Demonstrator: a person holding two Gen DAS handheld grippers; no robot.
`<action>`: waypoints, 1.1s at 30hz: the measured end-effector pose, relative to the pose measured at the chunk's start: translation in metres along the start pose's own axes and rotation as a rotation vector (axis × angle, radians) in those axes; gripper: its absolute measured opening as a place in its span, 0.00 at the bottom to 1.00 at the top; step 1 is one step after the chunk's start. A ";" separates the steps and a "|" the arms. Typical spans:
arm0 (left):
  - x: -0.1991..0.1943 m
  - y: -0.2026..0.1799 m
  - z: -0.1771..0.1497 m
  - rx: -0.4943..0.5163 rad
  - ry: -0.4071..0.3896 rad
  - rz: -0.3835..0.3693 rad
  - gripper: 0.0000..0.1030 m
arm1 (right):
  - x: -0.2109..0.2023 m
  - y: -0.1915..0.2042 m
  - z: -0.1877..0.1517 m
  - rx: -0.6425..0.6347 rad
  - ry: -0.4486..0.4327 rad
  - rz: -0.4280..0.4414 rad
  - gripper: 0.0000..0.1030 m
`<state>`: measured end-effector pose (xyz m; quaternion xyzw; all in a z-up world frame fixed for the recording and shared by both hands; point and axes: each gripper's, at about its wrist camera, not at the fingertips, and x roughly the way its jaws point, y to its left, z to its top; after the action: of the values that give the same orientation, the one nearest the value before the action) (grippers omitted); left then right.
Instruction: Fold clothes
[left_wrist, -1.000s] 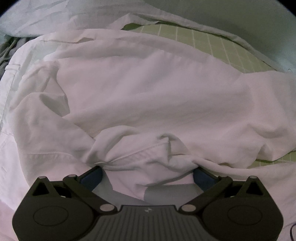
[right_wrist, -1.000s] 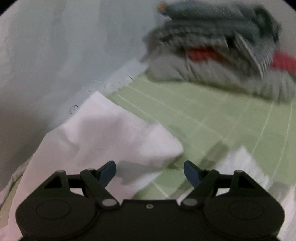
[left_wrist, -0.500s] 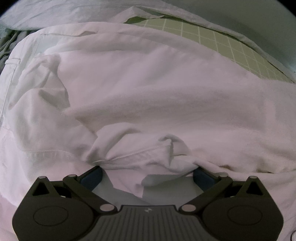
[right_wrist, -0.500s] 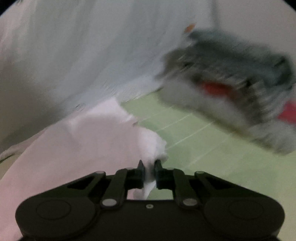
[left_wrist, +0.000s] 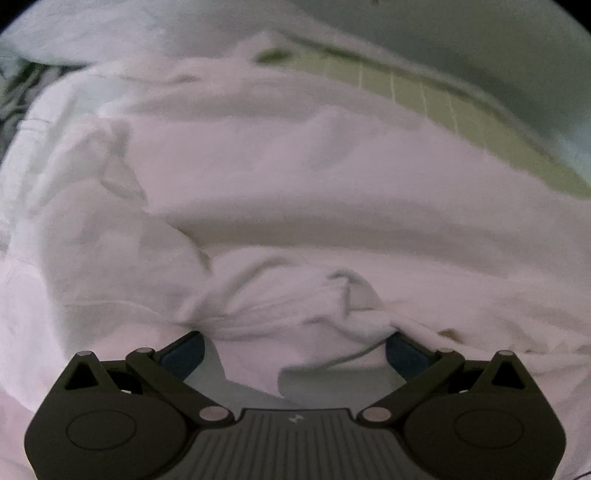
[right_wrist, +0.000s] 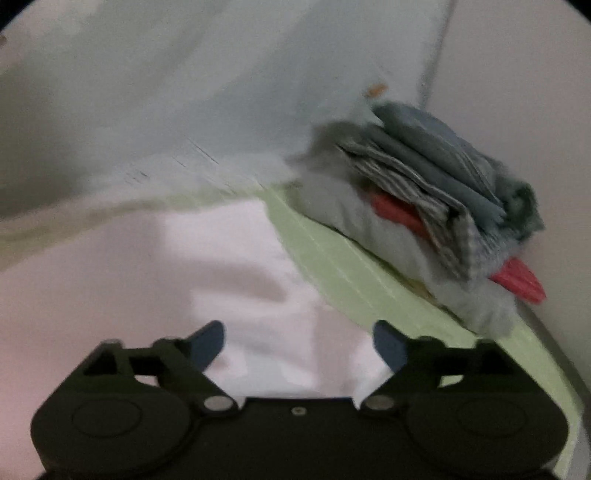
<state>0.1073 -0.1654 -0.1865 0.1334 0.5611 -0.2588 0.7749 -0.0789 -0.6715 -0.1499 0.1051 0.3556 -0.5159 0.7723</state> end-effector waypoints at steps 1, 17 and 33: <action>-0.008 0.007 0.002 -0.011 -0.033 -0.012 1.00 | -0.004 0.008 0.003 0.005 -0.007 0.032 0.93; 0.004 0.195 0.097 -0.272 -0.256 0.257 1.00 | -0.063 0.265 0.007 -0.308 -0.080 0.714 0.96; 0.042 0.225 0.115 -0.180 -0.338 0.089 0.29 | -0.084 0.430 -0.015 -0.713 -0.108 0.919 0.01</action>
<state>0.3328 -0.0464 -0.2063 0.0428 0.4374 -0.1918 0.8775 0.2715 -0.4113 -0.1941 -0.0441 0.3853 0.0191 0.9215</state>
